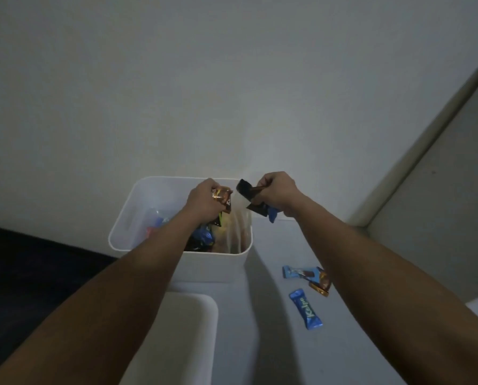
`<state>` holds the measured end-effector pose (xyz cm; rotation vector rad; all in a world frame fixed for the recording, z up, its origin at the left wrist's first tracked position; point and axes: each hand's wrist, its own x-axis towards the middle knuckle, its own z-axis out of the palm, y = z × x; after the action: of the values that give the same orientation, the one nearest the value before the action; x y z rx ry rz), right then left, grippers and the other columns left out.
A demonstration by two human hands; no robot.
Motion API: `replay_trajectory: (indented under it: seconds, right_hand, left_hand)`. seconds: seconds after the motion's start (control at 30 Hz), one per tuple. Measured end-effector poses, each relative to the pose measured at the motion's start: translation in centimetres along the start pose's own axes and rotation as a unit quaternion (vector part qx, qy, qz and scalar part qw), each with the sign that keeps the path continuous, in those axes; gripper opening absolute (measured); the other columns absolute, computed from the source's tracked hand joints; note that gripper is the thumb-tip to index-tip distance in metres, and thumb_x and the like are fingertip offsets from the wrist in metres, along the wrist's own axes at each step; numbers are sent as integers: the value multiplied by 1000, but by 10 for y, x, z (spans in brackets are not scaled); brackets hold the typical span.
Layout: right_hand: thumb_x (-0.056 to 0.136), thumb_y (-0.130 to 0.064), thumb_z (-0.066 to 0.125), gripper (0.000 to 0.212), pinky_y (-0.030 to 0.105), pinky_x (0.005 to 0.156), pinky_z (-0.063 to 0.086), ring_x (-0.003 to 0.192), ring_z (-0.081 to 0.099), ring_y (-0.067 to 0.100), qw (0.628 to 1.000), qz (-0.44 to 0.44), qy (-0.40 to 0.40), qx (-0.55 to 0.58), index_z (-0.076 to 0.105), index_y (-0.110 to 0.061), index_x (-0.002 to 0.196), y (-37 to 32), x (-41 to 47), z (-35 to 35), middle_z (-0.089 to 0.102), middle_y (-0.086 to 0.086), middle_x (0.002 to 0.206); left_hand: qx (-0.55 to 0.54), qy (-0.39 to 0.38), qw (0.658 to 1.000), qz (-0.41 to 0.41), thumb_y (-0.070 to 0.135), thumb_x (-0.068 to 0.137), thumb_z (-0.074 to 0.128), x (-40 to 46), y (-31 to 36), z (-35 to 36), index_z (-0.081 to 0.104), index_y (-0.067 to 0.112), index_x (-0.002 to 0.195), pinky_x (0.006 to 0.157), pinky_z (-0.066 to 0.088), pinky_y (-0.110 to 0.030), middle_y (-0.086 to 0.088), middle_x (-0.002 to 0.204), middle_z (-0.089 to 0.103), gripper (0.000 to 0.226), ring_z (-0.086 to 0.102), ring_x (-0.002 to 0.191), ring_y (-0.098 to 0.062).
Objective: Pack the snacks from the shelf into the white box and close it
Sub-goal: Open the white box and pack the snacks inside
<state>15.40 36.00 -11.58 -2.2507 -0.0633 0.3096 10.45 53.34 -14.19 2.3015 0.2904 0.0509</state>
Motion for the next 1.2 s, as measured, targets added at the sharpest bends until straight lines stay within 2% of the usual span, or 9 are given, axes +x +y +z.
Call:
replay_trajectory:
  seconds: [0.13, 0.27, 0.37, 0.43, 0.6, 0.7, 0.8, 1.03, 1.2]
  right_hand:
    - [68, -7, 78, 20, 36, 69, 58, 86, 65, 28, 1000, 6, -16, 8, 61, -16, 69, -26, 12, 50, 68, 13, 94]
    - [75, -11, 73, 24, 42, 78, 60, 92, 67, 30, 999, 8, -36, -18, 66, -5, 97, -34, 21, 87, 69, 14, 96]
    - [78, -12, 72, 38, 46, 69, 60, 97, 65, 34, 998, 32, -61, 10, 59, -11, 114, -31, 20, 100, 62, 11, 98]
    - [82, -9, 66, 41, 46, 67, 60, 99, 62, 34, 997, 48, -59, 13, 56, -12, 122, -27, 19, 100, 60, 15, 112]
    - [83, -4, 63, 32, 43, 67, 62, 89, 64, 30, 997, 53, 1, 60, 62, -8, 116, -11, 25, 76, 59, 15, 117]
    - [79, -2, 65, 22, 37, 58, 61, 76, 67, 26, 993, 56, 38, 98, 66, -10, 100, 6, 27, 53, 66, 18, 106]
    - [79, -2, 66, 16, 35, 60, 60, 78, 67, 24, 990, 71, 50, 109, 65, -11, 92, 28, 23, 26, 68, 17, 97]
    - [85, -10, 68, 7, 37, 65, 60, 80, 67, 21, 992, 116, 6, 44, 64, -8, 90, 99, 4, -26, 67, 14, 91]
    - [86, -12, 69, 11, 33, 62, 57, 85, 67, 22, 988, 153, -16, 13, 64, -6, 94, 153, -10, -48, 68, 15, 96]
  left_hand:
    - [-8, -4, 999, -42, 0, 73, 73, 0, -37, -18, 56, 6, 112, 88, 49, -37, -18, 116, 60, 43, 57, 105, -33]
    - [-20, -20, 998, -64, 4, 78, 72, 3, -67, -19, 52, 8, 123, 85, 46, -29, -15, 122, 59, 49, 56, 105, -25]
    - [-30, -46, 995, -82, 5, 80, 72, 5, -84, -19, 40, 9, 141, 95, 44, -31, -15, 134, 54, 69, 55, 116, -30]
    - [-26, -54, 994, -95, 2, 80, 70, 6, -90, -20, 37, 10, 144, 91, 42, -26, -17, 135, 53, 72, 54, 118, -30]
    - [-5, -9, 997, -81, 4, 81, 67, 9, -83, -17, 48, 6, 136, 97, 44, -30, -18, 130, 57, 58, 55, 117, -30]
    - [-12, 28, 999, -35, 12, 80, 70, 8, -63, -6, 59, 7, 123, 91, 45, -27, -13, 113, 66, 45, 61, 105, -27]
    - [-38, 49, 998, 21, 16, 77, 73, 4, -33, 11, 66, 9, 106, 81, 44, -20, -8, 91, 71, 31, 65, 89, -21]
    - [-76, -29, 991, 104, 19, 79, 72, -25, 30, 76, 66, 9, 102, 69, 51, -23, 0, 76, 66, 25, 60, 61, -12]
    - [3, -104, 988, 114, 23, 80, 69, -48, 39, 135, 65, 15, 110, 79, 52, -28, -1, 89, 69, 31, 63, 77, -16]
